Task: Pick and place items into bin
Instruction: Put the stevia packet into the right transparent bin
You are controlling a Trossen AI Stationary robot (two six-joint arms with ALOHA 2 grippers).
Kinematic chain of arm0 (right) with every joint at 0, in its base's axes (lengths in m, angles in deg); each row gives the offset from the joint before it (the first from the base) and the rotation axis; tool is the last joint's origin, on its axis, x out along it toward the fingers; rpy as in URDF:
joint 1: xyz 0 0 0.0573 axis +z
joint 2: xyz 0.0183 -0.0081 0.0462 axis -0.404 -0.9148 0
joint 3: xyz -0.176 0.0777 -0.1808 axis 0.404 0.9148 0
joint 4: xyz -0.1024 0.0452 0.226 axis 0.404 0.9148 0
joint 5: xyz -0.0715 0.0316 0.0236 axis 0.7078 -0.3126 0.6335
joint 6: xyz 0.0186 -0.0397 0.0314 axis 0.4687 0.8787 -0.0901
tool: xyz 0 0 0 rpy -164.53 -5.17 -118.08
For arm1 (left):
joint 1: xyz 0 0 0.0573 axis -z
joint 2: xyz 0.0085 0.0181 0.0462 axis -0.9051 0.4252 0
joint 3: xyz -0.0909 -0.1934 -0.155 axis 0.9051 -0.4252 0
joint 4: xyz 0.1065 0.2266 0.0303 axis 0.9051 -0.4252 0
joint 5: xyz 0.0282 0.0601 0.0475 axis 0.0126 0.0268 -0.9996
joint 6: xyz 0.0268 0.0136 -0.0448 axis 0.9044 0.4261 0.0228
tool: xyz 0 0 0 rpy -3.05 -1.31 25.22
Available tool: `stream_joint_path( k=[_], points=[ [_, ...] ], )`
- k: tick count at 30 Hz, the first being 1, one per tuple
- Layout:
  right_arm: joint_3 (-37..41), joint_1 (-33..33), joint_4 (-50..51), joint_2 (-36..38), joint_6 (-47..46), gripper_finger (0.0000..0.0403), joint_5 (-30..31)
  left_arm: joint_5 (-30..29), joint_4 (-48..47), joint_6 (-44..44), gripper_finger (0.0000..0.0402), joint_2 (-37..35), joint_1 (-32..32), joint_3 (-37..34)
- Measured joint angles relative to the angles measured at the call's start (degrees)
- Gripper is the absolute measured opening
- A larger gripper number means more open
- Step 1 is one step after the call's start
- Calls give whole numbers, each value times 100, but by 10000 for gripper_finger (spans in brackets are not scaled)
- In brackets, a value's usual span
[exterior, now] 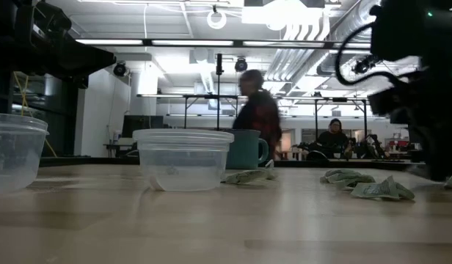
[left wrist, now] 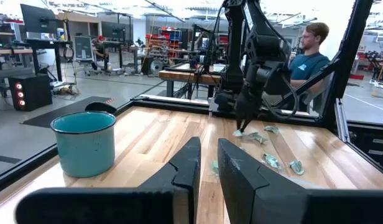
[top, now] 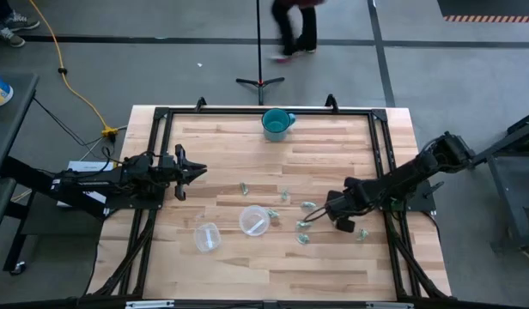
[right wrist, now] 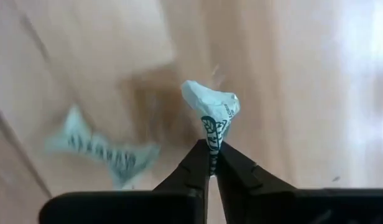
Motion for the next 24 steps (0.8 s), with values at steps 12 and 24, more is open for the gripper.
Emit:
stream_joint_path(
  k=[12,24],
  points=[
    [-609,-515,-915,7,1218,4,763,0,9,0,92,1,0,0],
    [-646,-684,-5354,-457,2719,4,725,0,13,0,92,1,0,0]
  ],
)
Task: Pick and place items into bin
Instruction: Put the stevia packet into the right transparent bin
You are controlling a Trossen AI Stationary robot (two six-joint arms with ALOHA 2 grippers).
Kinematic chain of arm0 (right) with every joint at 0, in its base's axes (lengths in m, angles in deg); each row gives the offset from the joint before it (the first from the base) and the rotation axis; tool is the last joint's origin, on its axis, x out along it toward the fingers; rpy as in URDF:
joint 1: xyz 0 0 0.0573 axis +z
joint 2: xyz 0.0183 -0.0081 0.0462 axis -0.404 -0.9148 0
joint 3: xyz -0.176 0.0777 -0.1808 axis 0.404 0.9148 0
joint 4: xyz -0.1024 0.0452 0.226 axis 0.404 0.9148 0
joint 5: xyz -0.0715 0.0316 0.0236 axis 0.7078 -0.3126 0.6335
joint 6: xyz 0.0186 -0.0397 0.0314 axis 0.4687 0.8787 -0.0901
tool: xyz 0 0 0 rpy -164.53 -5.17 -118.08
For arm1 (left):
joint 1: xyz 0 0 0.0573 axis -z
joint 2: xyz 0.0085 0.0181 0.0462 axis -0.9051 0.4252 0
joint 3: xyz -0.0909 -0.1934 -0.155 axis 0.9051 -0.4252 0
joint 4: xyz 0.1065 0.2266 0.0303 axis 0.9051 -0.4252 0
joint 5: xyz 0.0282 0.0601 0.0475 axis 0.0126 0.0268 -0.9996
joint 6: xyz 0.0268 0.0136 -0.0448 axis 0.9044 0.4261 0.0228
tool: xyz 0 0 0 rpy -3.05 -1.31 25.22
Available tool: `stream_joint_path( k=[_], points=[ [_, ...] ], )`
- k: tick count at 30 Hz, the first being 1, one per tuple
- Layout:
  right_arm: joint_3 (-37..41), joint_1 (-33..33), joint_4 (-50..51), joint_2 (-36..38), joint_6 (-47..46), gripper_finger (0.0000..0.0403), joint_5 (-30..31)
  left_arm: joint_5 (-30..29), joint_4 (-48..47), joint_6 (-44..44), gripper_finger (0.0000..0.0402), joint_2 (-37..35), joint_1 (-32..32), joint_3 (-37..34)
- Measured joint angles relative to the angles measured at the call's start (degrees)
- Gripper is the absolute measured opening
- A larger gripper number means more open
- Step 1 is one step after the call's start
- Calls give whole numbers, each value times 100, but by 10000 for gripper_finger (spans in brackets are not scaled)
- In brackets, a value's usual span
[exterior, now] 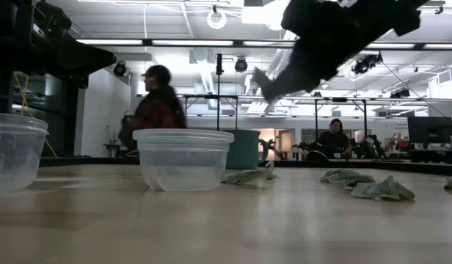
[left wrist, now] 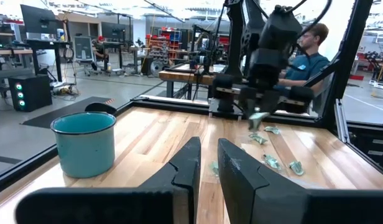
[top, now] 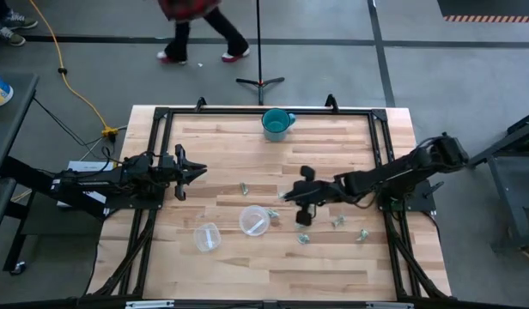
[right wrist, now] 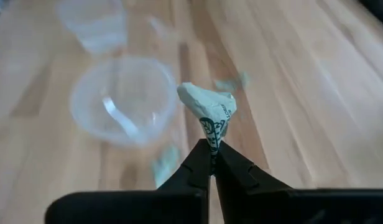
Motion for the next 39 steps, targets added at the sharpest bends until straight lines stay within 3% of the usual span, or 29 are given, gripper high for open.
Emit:
stream_joint_path(
  k=[6,10,20,27,31,36,39],
  points=[
    [-162,19,-1415,-789,346,4,-143,0,0,0,92,-1,0,0],
    [-640,7,-1620,-1349,393,3,-269,0,0,0,92,-1,0,0],
    [-2127,-110,-194,-2317,595,6,-860,0,0,0,92,-1,0,0],
    [-2284,-121,69,-2355,633,12,-1384,0,-2,0,92,-1,-1,0],
    [-2284,-118,175,-2345,627,48,-1375,0,-2,0,92,1,0,0],
    [-2284,-142,351,-2345,460,121,-1095,0,-4,0,92,-1,0,0],
    [-2284,-197,612,-2231,-152,156,-420,0,-4,0,92,-1,0,0]
  ],
)
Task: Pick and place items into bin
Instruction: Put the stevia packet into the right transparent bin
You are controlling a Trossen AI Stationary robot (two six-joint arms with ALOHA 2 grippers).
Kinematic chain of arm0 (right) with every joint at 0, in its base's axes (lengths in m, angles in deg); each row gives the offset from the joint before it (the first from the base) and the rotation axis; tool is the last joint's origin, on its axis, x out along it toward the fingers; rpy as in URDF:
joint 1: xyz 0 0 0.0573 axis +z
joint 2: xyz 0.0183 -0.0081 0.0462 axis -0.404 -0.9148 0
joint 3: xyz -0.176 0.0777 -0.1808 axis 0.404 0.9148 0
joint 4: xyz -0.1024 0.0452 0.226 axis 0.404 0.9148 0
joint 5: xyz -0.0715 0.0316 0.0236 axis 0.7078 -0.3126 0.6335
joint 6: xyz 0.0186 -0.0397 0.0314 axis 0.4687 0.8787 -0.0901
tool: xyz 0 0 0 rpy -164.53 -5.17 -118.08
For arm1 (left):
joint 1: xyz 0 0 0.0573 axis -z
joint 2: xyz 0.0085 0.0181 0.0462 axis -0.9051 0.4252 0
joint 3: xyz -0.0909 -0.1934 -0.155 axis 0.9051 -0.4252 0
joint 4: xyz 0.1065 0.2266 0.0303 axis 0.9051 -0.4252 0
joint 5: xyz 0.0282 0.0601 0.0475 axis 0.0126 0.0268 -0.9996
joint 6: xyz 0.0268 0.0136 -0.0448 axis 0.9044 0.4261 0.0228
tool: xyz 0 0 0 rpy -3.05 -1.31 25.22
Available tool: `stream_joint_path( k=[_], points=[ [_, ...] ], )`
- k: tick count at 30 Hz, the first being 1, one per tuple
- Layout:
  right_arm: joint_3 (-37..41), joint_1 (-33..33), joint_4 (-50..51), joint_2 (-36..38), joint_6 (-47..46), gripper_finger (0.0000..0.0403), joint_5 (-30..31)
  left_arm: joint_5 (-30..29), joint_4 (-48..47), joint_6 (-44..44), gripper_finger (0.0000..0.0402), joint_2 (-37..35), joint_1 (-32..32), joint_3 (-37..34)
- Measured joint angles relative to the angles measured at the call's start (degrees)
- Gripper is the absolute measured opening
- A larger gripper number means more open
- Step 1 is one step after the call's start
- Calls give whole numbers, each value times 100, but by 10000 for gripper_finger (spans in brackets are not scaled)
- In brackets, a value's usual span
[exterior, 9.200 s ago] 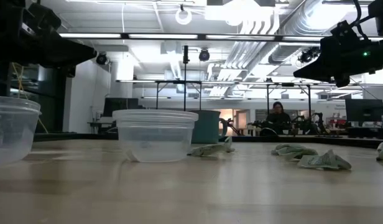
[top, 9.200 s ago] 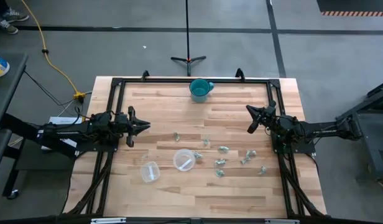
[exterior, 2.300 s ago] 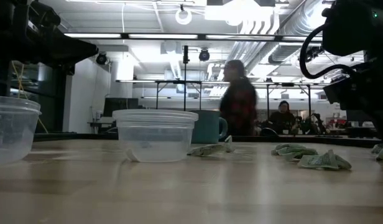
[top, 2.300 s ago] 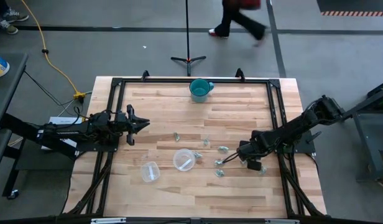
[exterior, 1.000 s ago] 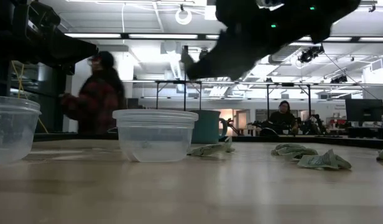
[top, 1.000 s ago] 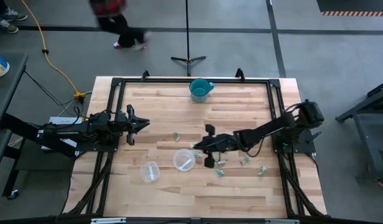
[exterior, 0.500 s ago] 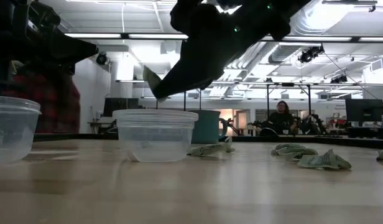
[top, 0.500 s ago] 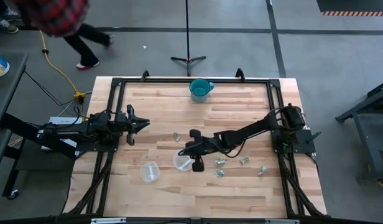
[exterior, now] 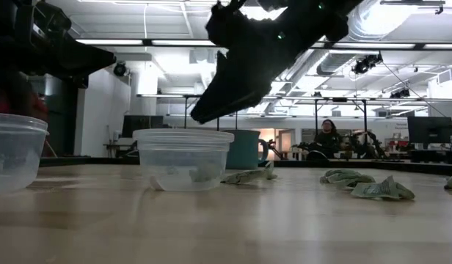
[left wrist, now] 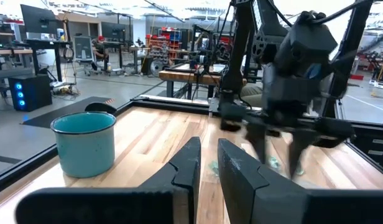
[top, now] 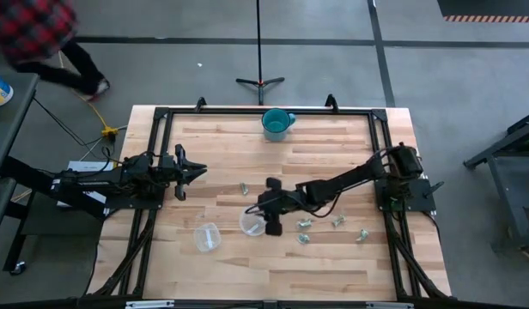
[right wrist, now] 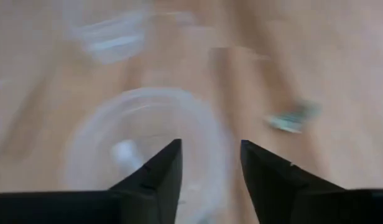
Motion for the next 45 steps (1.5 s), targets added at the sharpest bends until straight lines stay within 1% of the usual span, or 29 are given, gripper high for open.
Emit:
stream_joint_path(
  k=[2,4,6,8,10,12,13,18,23,26,37,41,45],
  points=[
    [0,-56,361,174,-400,167,553,0,-7,0,92,0,0,0],
    [-1,-98,801,359,-767,171,1054,0,-15,0,92,0,0,0],
    [-7,-126,1363,491,-1392,168,1309,0,-31,0,92,1,0,0],
    [-7,-207,2034,533,-2150,161,1224,0,-35,0,92,0,0,0],
    [0,-326,2679,522,-2819,154,908,0,-35,0,92,2,-1,0],
    [57,-418,3077,474,-3285,148,812,0,-33,0,92,1,-1,0],
    [119,-448,3107,464,-3392,147,826,0,-35,0,92,0,-2,0],
    [271,-469,2921,454,-3483,147,1047,0,-34,0,92,2,0,0],
    [275,-456,2796,454,-3504,158,1048,0,-34,0,92,0,0,0],
    [275,-454,2792,431,-3686,166,1015,0,-33,0,92,2,-2,0],
    [280,-454,2689,33,-3872,178,965,0,-35,0,92,2,0,0],
    [280,-454,2673,24,-3870,166,947,0,-36,0,92,2,0,1],
    [280,-452,2680,24,-3860,134,902,0,-35,0,92,2,-2,0]
  ],
)
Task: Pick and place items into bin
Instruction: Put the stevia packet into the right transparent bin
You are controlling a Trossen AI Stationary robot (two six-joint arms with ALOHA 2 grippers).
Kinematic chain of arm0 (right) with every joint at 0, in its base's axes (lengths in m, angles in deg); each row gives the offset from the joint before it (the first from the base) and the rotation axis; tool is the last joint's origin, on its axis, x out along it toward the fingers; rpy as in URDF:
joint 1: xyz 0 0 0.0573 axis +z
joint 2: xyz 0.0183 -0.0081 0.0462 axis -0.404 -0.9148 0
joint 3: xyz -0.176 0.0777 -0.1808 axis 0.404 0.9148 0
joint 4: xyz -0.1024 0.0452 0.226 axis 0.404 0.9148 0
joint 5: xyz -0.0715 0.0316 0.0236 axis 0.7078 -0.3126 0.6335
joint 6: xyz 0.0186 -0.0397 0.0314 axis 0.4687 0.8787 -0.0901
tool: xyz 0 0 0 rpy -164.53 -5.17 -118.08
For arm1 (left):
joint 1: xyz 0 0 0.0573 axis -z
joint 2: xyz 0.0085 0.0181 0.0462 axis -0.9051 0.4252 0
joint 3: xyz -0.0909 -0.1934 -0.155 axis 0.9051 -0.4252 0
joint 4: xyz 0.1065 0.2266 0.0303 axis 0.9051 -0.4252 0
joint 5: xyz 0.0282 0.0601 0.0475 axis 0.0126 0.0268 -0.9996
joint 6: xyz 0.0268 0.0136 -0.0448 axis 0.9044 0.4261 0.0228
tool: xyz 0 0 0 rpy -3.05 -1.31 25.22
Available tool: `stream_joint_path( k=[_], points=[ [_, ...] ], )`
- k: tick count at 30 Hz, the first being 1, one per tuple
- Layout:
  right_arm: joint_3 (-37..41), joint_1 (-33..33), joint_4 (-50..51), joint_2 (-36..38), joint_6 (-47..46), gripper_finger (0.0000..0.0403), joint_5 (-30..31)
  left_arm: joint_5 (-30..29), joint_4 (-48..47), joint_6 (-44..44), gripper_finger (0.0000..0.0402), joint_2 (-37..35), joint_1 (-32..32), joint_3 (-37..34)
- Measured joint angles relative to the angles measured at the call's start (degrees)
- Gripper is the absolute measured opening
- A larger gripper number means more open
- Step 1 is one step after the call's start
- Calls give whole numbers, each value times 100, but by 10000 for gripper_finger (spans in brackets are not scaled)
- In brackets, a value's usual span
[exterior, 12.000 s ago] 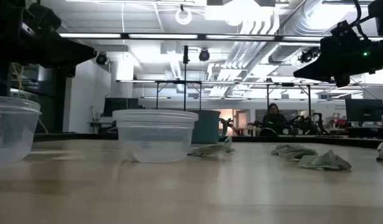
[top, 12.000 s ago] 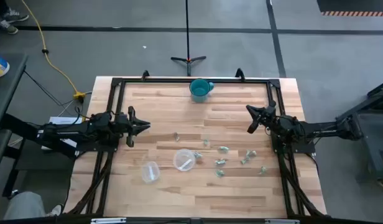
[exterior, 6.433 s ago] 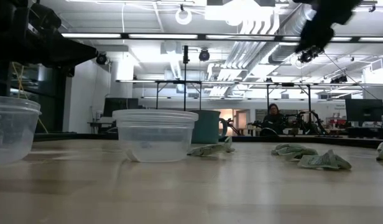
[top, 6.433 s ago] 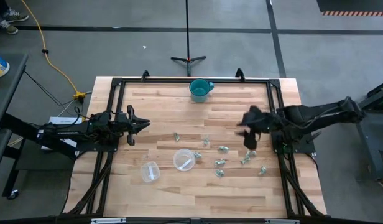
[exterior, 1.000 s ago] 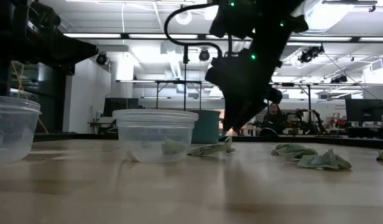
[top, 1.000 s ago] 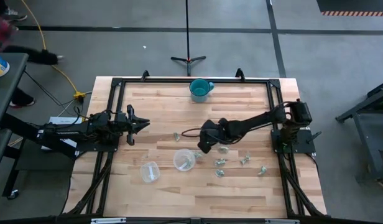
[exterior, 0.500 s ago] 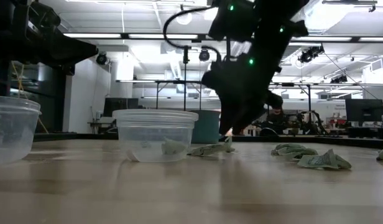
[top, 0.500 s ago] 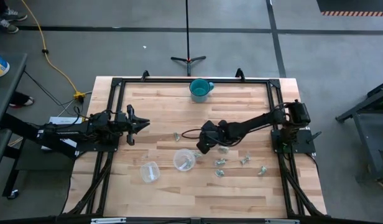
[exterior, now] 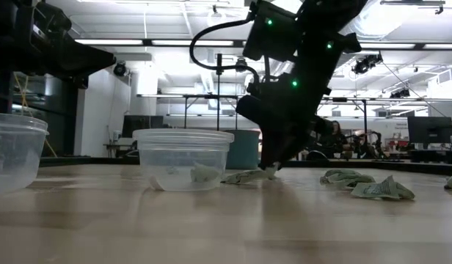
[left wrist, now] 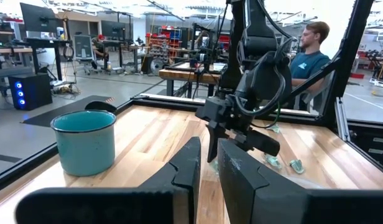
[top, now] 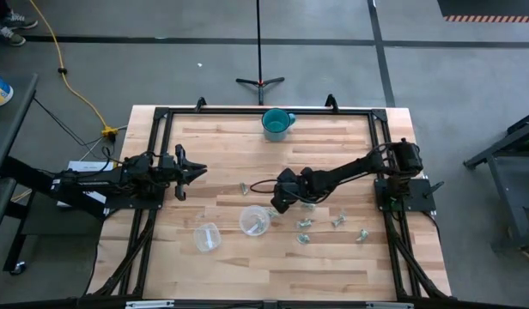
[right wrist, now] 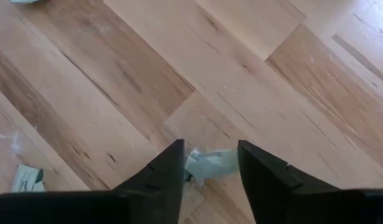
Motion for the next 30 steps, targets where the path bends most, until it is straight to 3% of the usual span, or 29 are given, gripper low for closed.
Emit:
stream_joint_path(
  k=[9,17,22,30],
  points=[
    [0,0,0,0,272,12,-24,0,-2,0,92,0,2,0],
    [-233,9,45,100,725,2,-12,0,-2,0,92,0,1,1],
    [-410,32,227,186,803,27,-110,-2,-4,0,92,0,2,2],
    [-439,584,141,199,1239,116,-1127,0,-7,0,92,-2,0,2]
  ],
)
